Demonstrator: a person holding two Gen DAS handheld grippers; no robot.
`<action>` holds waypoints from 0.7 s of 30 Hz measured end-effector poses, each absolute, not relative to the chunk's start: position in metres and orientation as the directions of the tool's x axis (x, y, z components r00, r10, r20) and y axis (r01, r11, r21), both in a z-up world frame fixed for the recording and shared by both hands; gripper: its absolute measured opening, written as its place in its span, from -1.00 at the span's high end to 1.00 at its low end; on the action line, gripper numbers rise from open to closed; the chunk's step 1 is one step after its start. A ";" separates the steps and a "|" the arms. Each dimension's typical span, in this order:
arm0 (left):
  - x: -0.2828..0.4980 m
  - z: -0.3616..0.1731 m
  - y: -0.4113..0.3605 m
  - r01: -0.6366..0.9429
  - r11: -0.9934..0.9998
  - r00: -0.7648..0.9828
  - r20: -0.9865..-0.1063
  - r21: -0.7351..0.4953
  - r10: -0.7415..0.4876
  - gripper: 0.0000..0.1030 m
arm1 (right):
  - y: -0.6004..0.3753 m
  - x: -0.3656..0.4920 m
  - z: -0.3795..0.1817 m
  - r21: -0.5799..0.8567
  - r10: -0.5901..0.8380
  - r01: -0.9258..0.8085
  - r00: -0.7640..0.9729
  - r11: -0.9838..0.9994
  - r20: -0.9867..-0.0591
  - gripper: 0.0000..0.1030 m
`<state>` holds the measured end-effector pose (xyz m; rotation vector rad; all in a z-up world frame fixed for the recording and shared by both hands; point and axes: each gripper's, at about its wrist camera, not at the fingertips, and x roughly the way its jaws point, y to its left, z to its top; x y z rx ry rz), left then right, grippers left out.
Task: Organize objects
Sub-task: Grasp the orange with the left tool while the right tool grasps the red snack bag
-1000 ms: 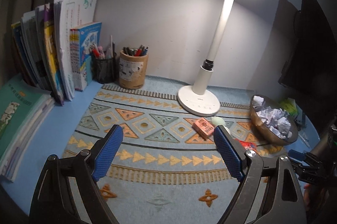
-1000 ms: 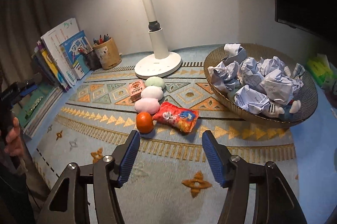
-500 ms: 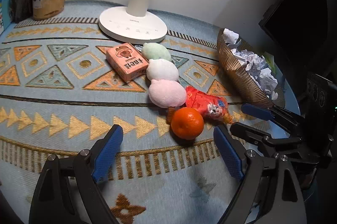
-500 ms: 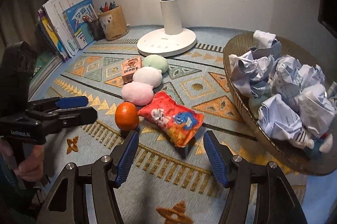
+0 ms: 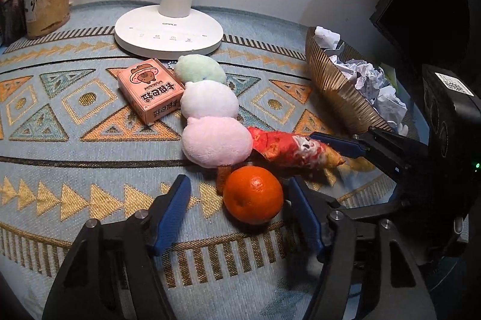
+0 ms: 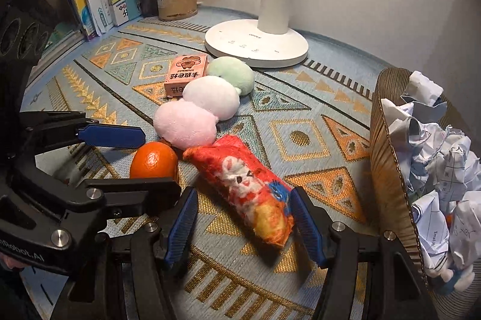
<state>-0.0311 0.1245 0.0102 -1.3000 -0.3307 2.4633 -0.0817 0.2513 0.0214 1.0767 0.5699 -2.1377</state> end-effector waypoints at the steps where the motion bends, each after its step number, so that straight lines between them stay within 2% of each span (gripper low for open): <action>1: -0.031 0.010 0.125 -0.192 -0.915 -0.527 -0.750 -0.355 0.401 0.03 | 0.251 -0.081 0.021 -0.090 -0.363 0.723 -0.446 -0.685 -0.818 -0.21; 2: -0.030 0.009 0.125 -0.210 -0.901 -0.512 -0.742 -0.379 0.432 0.22 | 0.249 -0.080 0.020 -0.100 -0.355 0.718 -0.455 -0.689 -0.817 -0.21; 3: -0.031 0.008 0.125 -0.212 -0.891 -0.501 -0.738 -0.401 0.452 0.27 | 0.248 -0.078 0.020 -0.108 -0.351 0.714 -0.463 -0.691 -0.814 -0.18; 4: -0.030 0.008 0.124 -0.211 -0.891 -0.505 -0.736 -0.402 0.452 0.27 | 0.248 -0.076 0.020 -0.120 -0.344 0.710 -0.473 -0.694 -0.811 -0.10; 6: -0.028 0.009 0.125 -0.221 -0.892 -0.508 -0.734 -0.393 0.450 0.30 | 0.250 -0.073 0.021 -0.159 -0.308 0.684 -0.508 -0.712 -0.805 0.26; 9: -0.023 0.010 0.122 -0.224 -0.895 -0.512 -0.735 -0.386 0.445 0.30 | 0.259 -0.068 0.024 -0.138 -0.294 0.650 -0.510 -0.747 -0.808 0.46; 13: -0.010 0.014 0.116 -0.245 -0.893 -0.516 -0.729 -0.377 0.449 0.30 | 0.275 -0.052 0.032 -0.036 -0.310 0.582 -0.483 -0.813 -0.819 0.51; 17: 0.006 0.015 0.114 -0.301 -0.876 -0.499 -0.721 -0.376 0.481 0.30 | 0.288 -0.032 0.036 0.087 -0.280 0.411 -0.436 -0.907 -0.855 0.50; 21: 0.022 0.018 0.116 -0.354 -0.861 -0.493 -0.710 -0.364 0.503 0.30 | 0.286 -0.015 0.043 0.203 -0.345 0.361 -0.390 -0.910 -0.854 0.46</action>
